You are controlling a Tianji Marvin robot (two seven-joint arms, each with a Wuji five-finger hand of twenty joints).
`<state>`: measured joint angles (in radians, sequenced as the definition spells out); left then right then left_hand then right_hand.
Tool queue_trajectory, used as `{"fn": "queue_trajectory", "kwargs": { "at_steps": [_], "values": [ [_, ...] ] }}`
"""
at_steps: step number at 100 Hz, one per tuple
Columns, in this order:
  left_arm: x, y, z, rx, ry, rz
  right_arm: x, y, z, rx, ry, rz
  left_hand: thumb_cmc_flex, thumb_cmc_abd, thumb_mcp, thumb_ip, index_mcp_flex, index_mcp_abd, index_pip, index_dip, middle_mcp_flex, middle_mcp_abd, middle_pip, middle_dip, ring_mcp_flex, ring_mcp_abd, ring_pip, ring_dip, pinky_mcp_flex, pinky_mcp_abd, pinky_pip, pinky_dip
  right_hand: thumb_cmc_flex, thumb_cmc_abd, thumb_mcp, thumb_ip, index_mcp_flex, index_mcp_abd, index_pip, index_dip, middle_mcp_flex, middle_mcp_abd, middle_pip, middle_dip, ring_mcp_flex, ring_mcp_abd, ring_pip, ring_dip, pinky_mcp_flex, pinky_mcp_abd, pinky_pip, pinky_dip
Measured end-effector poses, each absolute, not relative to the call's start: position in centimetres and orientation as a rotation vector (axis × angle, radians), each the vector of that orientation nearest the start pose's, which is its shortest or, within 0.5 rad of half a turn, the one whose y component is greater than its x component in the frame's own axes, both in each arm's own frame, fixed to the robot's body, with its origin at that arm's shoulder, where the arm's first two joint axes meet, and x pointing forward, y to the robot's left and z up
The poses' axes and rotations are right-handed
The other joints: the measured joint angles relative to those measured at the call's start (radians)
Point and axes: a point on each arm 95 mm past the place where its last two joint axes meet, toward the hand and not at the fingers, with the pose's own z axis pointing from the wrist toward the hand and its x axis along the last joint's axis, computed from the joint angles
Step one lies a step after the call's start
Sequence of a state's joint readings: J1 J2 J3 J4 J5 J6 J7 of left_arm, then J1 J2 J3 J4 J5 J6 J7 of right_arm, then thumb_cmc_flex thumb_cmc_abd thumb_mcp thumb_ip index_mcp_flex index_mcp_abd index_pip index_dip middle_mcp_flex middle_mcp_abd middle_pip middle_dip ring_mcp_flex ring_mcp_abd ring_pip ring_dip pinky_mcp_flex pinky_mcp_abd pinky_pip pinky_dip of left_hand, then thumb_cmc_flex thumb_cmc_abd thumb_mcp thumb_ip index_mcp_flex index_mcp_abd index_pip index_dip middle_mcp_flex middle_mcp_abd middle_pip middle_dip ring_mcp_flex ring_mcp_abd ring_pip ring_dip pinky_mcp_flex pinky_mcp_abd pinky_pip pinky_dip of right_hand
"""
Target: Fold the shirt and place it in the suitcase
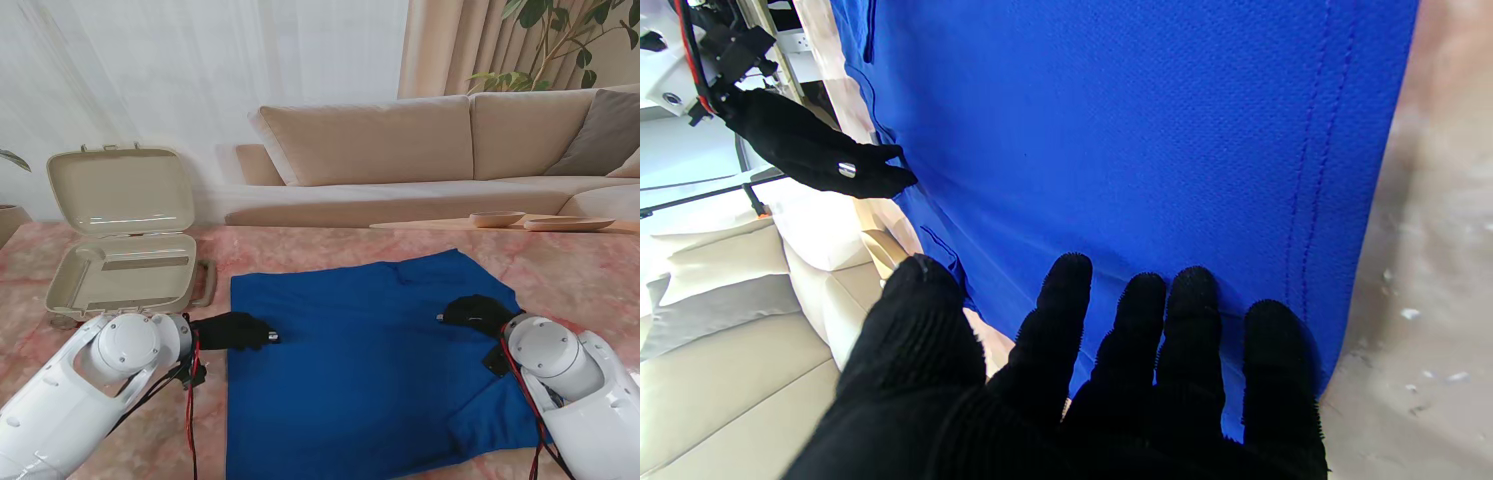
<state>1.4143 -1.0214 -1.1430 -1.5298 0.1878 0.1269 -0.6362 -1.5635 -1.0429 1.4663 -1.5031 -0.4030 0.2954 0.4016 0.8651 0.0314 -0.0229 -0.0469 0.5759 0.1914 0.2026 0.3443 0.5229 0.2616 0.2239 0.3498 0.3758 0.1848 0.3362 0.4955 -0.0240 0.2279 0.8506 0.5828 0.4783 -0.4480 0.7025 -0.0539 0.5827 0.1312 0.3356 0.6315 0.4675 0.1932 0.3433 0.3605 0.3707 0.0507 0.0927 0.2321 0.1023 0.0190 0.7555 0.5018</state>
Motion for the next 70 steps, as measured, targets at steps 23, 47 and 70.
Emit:
{"fn": "queue_trajectory", "kwargs": {
  "at_steps": [23,47,70],
  "values": [
    [41.5,0.4,-34.4,-2.262,1.777,-1.493,40.0,-12.9,-35.0,-2.798,-1.44,-1.523,0.0,0.0,0.0,0.0,0.0,0.0,0.0,0.0,0.0,-0.002,0.0,0.0,0.0,-0.008,0.0,0.0,-0.001,-0.012,0.0,0.0,0.017,0.017,-0.039,0.0,0.0,0.0,0.0,0.0,-0.006,-0.004,-0.011,0.0,-0.007,-0.007,-0.02,0.0,0.001,-0.007,0.0,0.001],
    [41.9,1.0,-34.3,-2.266,1.757,-1.486,39.5,-12.9,-34.9,-2.795,-1.445,-1.514,0.0,0.0,0.0,0.0,0.0,0.0,0.0,0.0,0.0,-0.005,0.0,0.0,0.0,-0.008,0.0,0.0,-0.001,-0.016,0.0,0.0,0.018,0.028,-0.06,0.0,0.0,0.0,0.0,0.0,-0.006,-0.005,-0.013,0.0,-0.008,-0.009,-0.028,0.0,0.004,-0.01,-0.011,0.001],
    [42.3,1.6,-34.1,-2.251,1.759,-1.457,38.6,-12.9,-34.7,-2.779,-1.463,-1.493,0.0,0.0,0.0,0.0,0.0,0.0,0.0,0.0,0.0,-0.011,0.0,0.0,0.0,-0.017,0.0,0.0,-0.002,-0.016,0.0,0.0,0.018,0.028,-0.06,0.0,0.0,0.0,0.0,0.0,-0.006,-0.005,-0.013,0.0,-0.008,-0.01,-0.025,0.0,0.016,-0.01,-0.011,0.009]
  ]
}}
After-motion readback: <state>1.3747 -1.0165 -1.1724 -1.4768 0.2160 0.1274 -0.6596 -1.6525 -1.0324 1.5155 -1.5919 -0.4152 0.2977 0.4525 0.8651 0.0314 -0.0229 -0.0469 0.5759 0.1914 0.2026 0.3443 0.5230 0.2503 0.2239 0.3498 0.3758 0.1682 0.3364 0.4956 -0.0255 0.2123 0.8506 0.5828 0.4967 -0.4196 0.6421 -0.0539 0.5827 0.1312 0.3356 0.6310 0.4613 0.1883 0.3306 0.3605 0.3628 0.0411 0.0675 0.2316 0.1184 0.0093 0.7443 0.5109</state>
